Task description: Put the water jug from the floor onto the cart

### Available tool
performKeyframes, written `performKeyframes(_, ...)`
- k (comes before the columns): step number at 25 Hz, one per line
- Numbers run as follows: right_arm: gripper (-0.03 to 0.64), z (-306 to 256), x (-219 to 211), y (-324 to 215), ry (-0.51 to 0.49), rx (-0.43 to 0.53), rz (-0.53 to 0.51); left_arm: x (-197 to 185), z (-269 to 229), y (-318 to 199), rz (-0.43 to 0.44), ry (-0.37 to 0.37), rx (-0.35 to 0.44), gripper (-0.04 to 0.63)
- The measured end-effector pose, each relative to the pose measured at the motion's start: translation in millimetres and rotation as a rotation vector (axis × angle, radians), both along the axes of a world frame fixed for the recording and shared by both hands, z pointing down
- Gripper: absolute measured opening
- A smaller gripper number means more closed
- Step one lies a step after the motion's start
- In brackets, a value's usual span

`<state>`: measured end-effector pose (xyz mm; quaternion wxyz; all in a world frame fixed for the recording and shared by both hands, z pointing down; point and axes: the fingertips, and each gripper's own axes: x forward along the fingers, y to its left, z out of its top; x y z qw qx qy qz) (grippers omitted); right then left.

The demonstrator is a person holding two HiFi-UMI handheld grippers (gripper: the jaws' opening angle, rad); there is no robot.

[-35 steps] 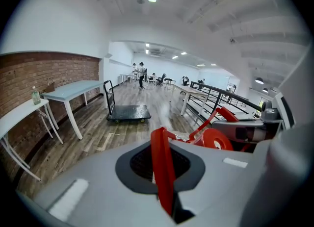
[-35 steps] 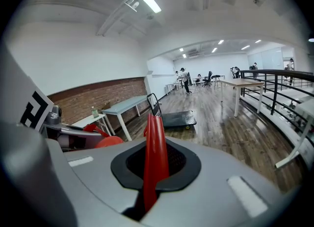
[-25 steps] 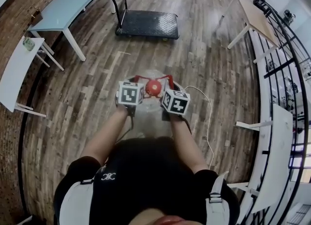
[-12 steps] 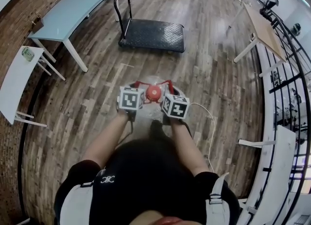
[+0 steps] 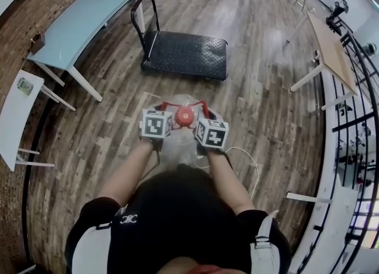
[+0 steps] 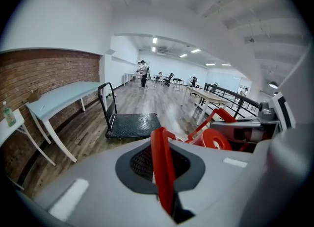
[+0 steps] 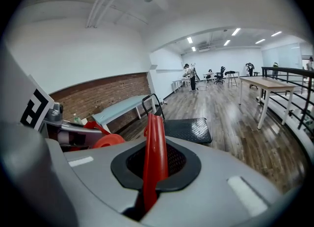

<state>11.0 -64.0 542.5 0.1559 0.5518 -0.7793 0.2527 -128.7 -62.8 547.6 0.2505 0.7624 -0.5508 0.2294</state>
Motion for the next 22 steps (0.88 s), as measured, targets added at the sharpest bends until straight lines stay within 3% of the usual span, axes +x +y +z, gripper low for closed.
performKeyframes(8,0.014,-8,17,-116,0.006,0.016,-0.053,18,-3,-109,-0.038,0.017,0.000,0.000)
performKeyframes(22,0.014,16,43,-262,0.024,-0.013,-0.029,43,15,-261,0.001,0.001,-0.013,0.000)
